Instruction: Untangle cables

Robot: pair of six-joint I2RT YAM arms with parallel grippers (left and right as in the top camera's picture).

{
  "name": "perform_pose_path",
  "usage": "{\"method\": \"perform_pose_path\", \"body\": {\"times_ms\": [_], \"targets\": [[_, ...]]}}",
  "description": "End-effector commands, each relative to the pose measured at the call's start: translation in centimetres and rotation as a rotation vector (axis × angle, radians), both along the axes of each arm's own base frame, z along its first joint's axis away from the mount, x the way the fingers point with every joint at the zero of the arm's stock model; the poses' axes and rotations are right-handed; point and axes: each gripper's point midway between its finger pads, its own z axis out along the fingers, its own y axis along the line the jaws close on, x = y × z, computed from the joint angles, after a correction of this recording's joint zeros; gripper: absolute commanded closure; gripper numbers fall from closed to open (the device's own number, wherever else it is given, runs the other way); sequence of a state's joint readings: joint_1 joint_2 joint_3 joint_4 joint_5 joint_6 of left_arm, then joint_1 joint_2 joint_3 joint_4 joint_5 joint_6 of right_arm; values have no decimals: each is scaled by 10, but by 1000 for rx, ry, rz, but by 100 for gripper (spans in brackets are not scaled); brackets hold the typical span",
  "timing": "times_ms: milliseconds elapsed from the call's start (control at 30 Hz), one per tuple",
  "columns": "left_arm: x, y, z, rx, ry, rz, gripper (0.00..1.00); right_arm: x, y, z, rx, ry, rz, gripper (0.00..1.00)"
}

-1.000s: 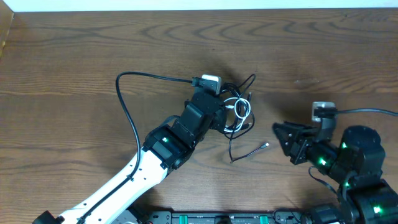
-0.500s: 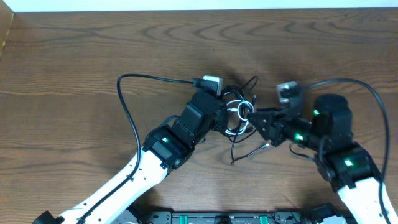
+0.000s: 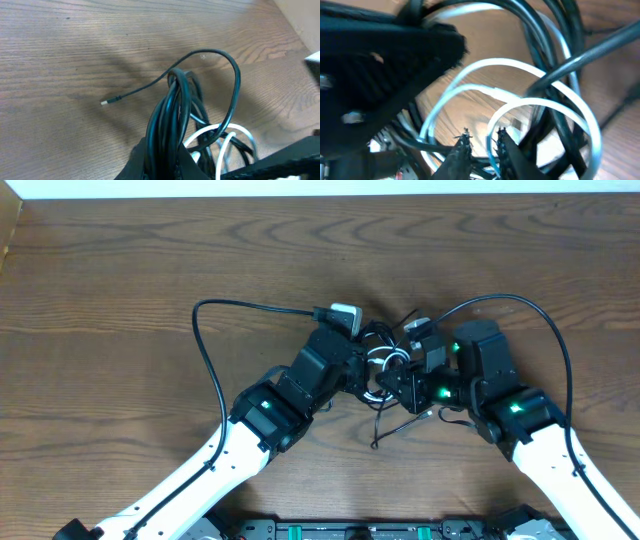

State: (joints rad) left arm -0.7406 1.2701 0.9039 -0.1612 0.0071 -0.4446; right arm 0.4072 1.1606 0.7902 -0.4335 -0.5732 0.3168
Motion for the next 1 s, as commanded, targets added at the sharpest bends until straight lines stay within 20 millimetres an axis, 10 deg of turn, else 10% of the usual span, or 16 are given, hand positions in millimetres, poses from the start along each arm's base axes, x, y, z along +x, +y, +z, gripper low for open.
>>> {"method": "perform_pose_path", "body": {"times_ms": [0, 233, 467, 967], "targets": [[2, -2, 11, -19, -22, -6, 92, 2, -2, 0, -27, -17, -3, 91], [2, -2, 11, -6, -32, -17, 92, -18, 7, 9, 26, -30, 133, 99], [0, 0, 7, 40, -45, -46, 92, -43, -2, 74, 272, -156, 274, 99], [-2, 3, 2, 58, -25, -47, 93, -21, -116, 156, 165, -588, -230, 99]]}}
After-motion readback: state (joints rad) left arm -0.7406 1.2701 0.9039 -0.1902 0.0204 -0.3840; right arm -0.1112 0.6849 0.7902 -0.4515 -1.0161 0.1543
